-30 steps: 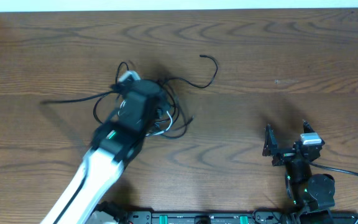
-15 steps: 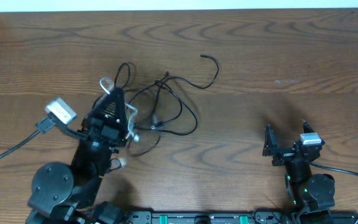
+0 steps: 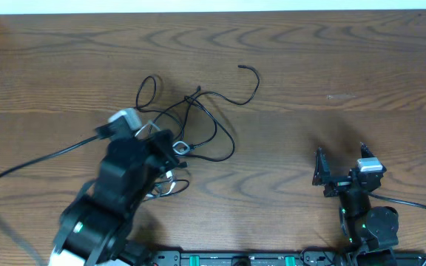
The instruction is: Untangle cables
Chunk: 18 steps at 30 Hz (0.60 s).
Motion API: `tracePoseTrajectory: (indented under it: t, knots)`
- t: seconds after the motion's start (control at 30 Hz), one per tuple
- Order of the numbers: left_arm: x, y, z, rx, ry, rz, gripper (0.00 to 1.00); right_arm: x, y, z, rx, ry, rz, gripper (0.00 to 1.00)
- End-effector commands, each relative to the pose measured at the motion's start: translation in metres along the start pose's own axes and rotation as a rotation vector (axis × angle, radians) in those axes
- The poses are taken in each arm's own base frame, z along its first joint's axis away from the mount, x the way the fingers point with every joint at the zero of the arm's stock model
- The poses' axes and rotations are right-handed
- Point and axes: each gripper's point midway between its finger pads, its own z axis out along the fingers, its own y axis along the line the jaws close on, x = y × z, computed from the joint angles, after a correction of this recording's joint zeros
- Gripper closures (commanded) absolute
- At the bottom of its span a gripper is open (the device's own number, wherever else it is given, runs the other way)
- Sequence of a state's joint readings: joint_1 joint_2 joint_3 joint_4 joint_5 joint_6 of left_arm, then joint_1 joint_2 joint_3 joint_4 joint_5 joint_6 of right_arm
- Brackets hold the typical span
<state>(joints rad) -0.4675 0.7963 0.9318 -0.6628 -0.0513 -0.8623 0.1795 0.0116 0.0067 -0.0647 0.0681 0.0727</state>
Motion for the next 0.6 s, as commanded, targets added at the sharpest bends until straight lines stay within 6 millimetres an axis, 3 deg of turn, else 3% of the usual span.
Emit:
tracePoseTrajectory:
  t: [0.0, 0.27, 0.43, 0.57]
  knots:
    - [0.028, 0.005, 0.029, -0.054, 0.167, 0.052, 0.92, 0.0, -0.003, 0.0, 0.012, -0.002, 0.013, 0.01]
    - [0.109, 0.026, 0.092, -0.122, 0.603, 0.183, 0.93, 0.0, -0.003, 0.0, 0.012, -0.002, 0.013, 0.01]
    - [0.154, 0.048, 0.108, -0.143, 0.845, 0.23, 0.93, 0.0, -0.003, 0.0, 0.012, -0.002, 0.013, 0.01]
    - [0.164, 0.071, 0.11, -0.251, 0.916, 0.259, 0.93, 0.0, -0.003, 0.0, 0.013, -0.002, 0.013, 0.01]
